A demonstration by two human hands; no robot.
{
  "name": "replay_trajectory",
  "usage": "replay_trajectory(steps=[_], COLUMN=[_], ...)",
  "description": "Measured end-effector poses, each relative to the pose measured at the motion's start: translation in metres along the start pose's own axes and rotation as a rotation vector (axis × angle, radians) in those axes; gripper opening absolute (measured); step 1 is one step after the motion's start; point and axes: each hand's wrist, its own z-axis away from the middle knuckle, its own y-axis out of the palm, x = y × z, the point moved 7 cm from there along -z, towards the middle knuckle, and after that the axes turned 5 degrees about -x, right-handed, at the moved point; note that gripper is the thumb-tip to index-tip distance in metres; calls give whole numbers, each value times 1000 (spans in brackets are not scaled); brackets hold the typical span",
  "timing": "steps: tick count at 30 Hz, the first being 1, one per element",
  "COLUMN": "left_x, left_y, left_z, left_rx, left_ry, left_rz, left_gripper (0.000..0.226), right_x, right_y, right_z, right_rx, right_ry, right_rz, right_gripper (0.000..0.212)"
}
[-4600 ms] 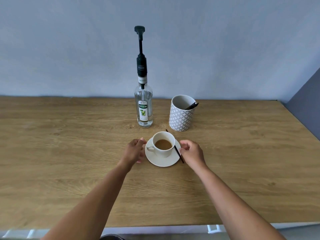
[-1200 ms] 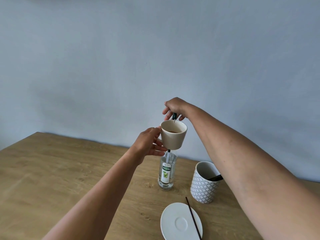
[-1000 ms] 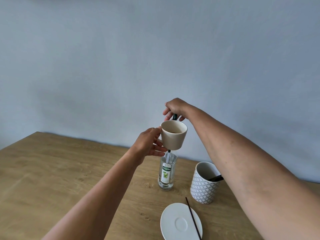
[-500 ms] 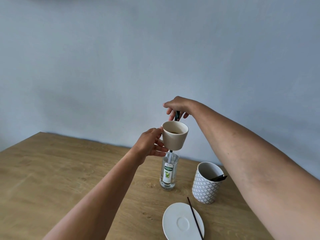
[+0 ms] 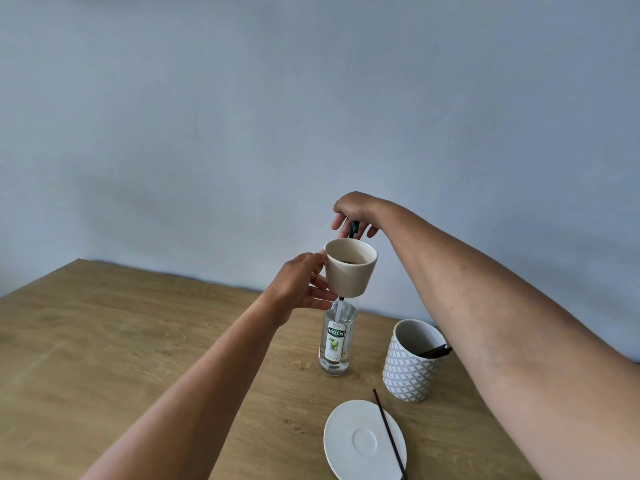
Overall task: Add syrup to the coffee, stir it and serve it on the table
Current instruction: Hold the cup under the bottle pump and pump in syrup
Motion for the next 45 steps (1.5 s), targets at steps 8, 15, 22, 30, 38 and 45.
replay_trajectory(steps=[8,15,22,30,38,45], left_x=[3,3,3,0,0,0], left_y=[4,5,5,-2,-2,-1], left_z=[-2,-3,-1,-2,-2,-4], left_rx=[7,4,2,-4,0,3], left_ry=[-6,-11,-11,-4,-5,-9], left_rz=[9,13,10,9,13,11], left_gripper=[33,32,31,32,33,33], right_x=[-3,-2,-1,2,1,0], right_y=[4,7,3,-5,-3,0], right_z=[-2,-2,-1,0,-2,0], right_rx=[4,14,9,33,36,33], right_ry=[17,28,18,-27,-22,3], right_rz=[-6,2,43,40,38,46], right_gripper=[44,46,43,45,44,45])
